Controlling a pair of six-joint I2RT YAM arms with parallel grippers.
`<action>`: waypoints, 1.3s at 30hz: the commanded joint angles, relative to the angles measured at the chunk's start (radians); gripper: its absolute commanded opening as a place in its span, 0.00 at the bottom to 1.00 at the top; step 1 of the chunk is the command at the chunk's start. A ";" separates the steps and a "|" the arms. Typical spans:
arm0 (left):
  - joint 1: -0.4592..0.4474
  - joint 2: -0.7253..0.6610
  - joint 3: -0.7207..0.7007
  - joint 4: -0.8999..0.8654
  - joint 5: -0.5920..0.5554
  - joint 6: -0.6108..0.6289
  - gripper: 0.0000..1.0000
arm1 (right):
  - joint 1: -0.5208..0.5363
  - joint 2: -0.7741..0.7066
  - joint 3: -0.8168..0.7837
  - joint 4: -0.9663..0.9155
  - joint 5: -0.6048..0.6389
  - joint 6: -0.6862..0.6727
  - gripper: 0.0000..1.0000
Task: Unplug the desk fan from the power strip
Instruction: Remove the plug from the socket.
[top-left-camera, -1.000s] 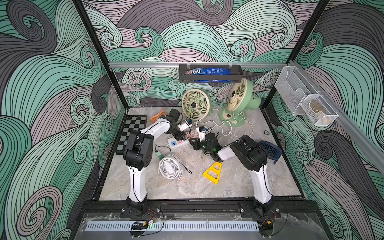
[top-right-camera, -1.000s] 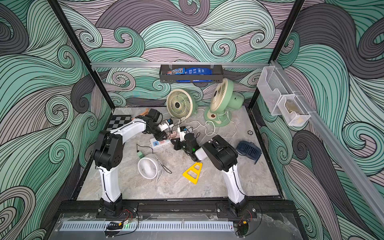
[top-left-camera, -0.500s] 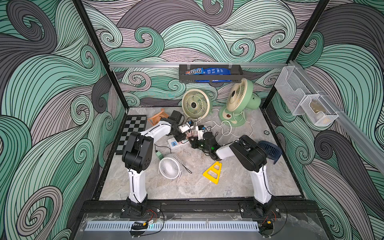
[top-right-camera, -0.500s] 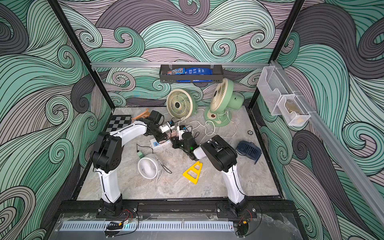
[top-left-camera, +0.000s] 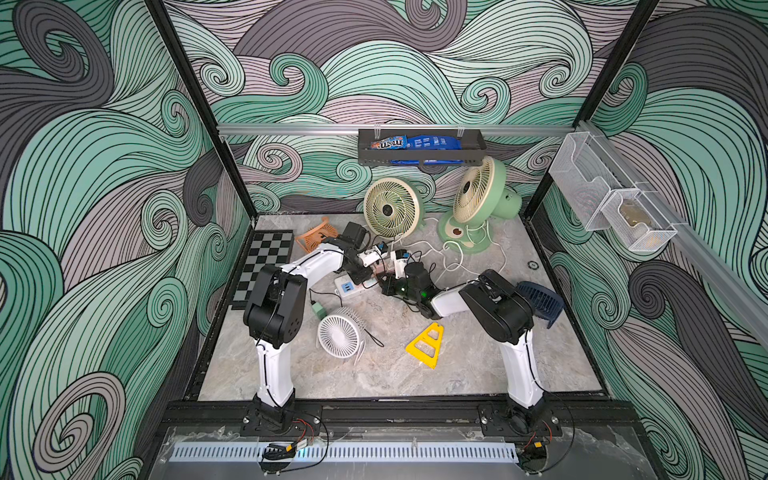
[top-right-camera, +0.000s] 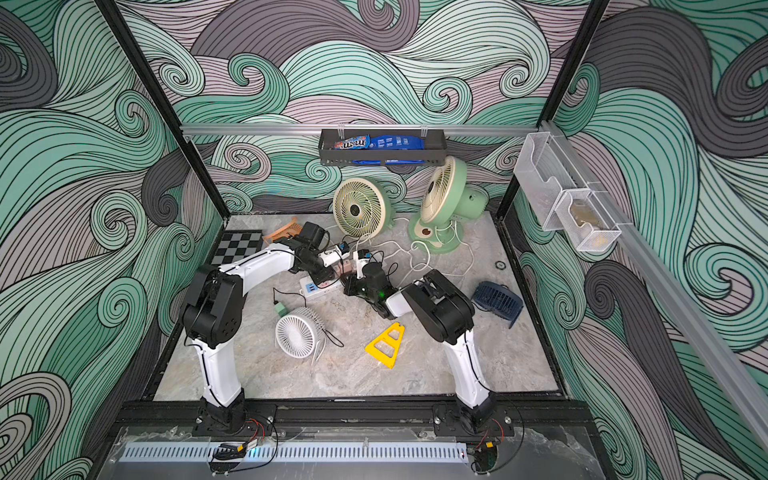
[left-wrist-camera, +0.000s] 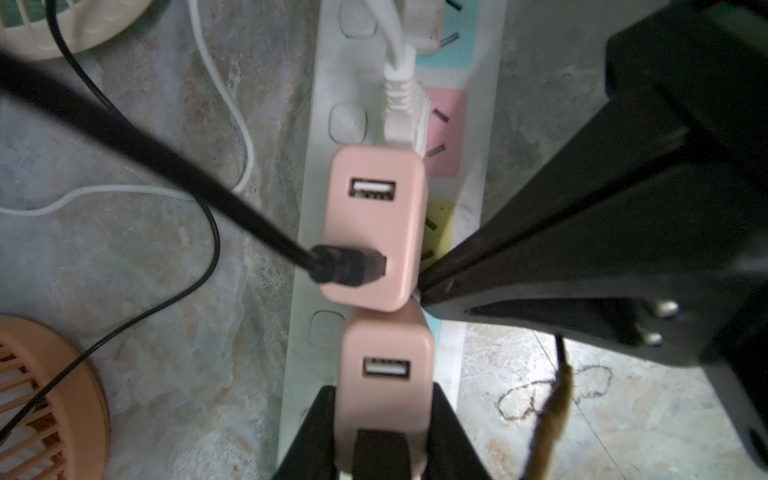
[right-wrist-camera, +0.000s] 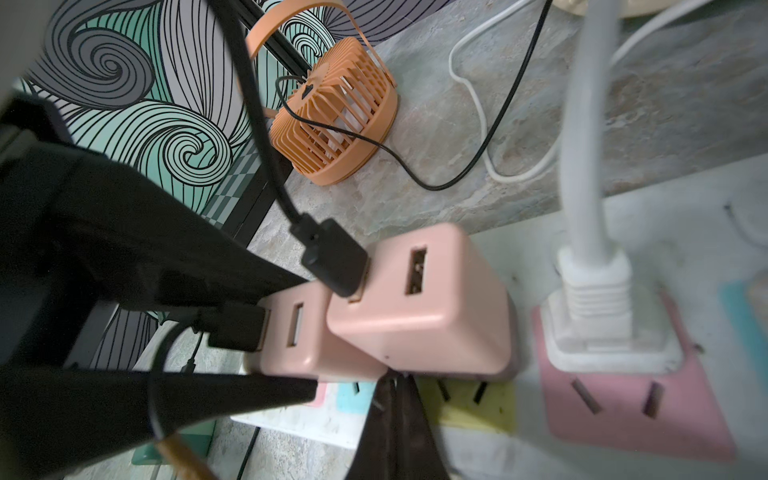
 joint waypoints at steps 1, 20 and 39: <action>-0.018 -0.018 -0.021 0.020 -0.027 0.010 0.00 | 0.005 0.040 -0.005 -0.125 0.008 0.011 0.00; -0.005 -0.027 0.009 -0.020 -0.001 -0.004 0.00 | 0.006 0.040 -0.005 -0.131 0.000 0.003 0.00; 0.019 -0.059 -0.032 0.019 0.042 -0.025 0.00 | 0.007 0.033 -0.009 -0.142 0.000 -0.006 0.00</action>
